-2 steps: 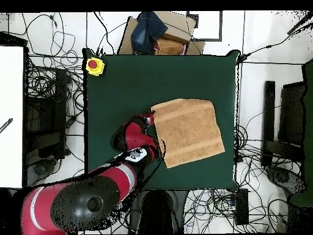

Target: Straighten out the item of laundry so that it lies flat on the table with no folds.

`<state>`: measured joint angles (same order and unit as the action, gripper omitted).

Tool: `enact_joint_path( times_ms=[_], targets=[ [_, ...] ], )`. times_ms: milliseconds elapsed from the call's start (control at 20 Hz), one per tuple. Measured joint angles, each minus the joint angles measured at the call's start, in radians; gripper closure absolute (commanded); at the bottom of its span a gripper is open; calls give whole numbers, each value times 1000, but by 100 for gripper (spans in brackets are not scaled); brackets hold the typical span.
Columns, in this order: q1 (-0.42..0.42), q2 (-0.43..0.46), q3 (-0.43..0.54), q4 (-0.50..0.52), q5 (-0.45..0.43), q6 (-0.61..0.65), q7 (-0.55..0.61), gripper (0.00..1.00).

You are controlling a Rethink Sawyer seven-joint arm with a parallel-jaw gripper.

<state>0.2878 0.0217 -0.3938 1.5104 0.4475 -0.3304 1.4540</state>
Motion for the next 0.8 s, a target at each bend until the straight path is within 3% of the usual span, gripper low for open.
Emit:
enact_joint_path(
  times_ms=[800],
  targets=[
    [42,15,-8,9,39,0,0,100]
  ],
)
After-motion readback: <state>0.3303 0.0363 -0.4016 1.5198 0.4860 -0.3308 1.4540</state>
